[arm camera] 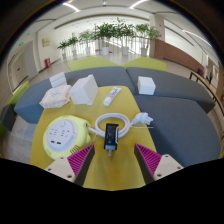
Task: Unplug charger
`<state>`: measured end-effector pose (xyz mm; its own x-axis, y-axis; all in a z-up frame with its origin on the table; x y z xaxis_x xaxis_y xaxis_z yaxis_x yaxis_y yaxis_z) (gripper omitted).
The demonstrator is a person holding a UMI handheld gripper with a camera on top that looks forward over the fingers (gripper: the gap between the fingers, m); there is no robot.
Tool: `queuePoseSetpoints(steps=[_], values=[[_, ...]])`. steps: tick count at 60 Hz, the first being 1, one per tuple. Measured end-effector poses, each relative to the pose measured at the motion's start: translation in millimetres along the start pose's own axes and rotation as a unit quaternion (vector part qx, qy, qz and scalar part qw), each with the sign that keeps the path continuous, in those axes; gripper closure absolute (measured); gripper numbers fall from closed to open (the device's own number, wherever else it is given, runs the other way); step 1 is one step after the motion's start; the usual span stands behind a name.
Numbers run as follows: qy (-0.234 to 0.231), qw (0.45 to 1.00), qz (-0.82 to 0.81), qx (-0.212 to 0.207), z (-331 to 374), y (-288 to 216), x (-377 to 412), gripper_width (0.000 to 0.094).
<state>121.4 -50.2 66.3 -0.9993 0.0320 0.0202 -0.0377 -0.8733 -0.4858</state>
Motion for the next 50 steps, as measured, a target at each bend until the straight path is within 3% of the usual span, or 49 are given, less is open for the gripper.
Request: queuePoseSetpoints(steps=[8,20,26,41,50], values=[[-0.009,1.0,0.003,-0.007,42.4,19.6,-0.6,0.0098],[0.015,0.997,0.033,-0.062,123.5,64.1,7.6,0.0095],[0.006,0.995,0.047,-0.086,156.0,85.0,23.8,0.0092],[0.023,0.989,0.088,-0.117,197.1,121.1,41.0,0.0088],[-0.018,0.989,0.078,-0.126,200.4,129.4,47.9,0.0092]])
Point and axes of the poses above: the point between the fingertips, and its own axes, seen from behind it with the camera up: x to the left, y down, z backward, against the way the camera looks, the point moved 10 cm from there along z, backward, against the way the camera looks, and after that the axes turned 14 degrees about x, right-handed, at the moved point
